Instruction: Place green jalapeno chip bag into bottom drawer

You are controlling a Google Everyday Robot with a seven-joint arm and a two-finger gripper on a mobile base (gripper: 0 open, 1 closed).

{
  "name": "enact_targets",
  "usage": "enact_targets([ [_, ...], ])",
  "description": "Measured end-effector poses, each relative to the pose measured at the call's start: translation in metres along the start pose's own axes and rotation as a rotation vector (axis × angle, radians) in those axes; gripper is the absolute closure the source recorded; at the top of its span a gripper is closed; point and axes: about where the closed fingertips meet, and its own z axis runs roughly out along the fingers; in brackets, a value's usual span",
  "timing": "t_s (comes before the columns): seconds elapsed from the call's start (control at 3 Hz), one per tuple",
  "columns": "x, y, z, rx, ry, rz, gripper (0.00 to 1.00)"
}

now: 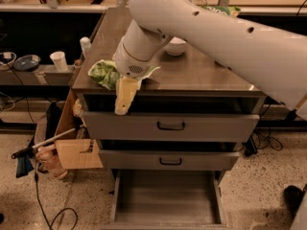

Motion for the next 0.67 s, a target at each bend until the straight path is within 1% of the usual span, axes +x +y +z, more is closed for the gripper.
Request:
enact_targets([
  [0.33, 0.0, 0.0, 0.0, 0.0, 0.0, 0.0, 0.0],
  [0.67, 0.0, 0.0, 0.0, 0.0, 0.0, 0.0, 0.18],
])
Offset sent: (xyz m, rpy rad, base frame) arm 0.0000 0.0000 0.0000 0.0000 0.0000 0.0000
